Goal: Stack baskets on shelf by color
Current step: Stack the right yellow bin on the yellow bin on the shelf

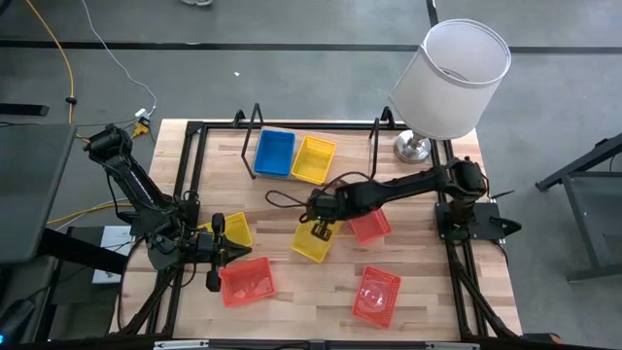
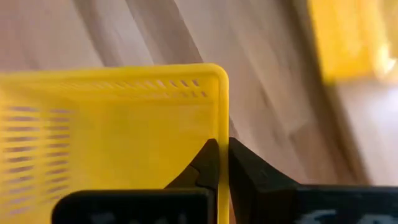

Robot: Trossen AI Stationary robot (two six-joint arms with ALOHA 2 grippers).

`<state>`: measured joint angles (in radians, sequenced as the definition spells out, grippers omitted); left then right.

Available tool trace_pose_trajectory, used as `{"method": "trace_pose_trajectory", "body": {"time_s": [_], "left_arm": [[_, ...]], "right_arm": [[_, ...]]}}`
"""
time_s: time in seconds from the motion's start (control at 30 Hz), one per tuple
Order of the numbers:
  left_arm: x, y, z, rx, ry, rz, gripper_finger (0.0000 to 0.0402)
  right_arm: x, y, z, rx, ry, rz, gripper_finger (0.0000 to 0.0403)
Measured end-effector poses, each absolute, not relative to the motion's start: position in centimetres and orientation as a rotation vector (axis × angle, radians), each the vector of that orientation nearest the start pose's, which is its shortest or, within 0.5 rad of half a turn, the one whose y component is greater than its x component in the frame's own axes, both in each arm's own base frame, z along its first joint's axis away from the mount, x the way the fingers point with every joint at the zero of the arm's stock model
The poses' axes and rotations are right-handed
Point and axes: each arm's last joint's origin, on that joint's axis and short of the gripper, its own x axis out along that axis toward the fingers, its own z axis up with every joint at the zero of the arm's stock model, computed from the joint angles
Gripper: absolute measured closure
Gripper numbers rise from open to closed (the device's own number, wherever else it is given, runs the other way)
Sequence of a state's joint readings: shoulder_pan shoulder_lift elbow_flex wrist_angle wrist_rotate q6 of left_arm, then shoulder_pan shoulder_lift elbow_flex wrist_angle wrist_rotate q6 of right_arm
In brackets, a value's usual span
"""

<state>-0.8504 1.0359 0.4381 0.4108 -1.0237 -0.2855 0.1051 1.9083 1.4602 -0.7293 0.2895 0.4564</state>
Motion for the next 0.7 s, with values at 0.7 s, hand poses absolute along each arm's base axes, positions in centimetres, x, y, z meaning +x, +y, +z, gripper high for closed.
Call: {"method": "trace_pose_trajectory", "body": {"time_s": [0.7], "left_arm": [[15.2, -13.6, 22.6, -0.12, 0.095, 0.188, 0.0401]], "right_arm": [[37.3, -10.1, 40.7, -0.139, 0.814, -0.552, 0.0402]]}}
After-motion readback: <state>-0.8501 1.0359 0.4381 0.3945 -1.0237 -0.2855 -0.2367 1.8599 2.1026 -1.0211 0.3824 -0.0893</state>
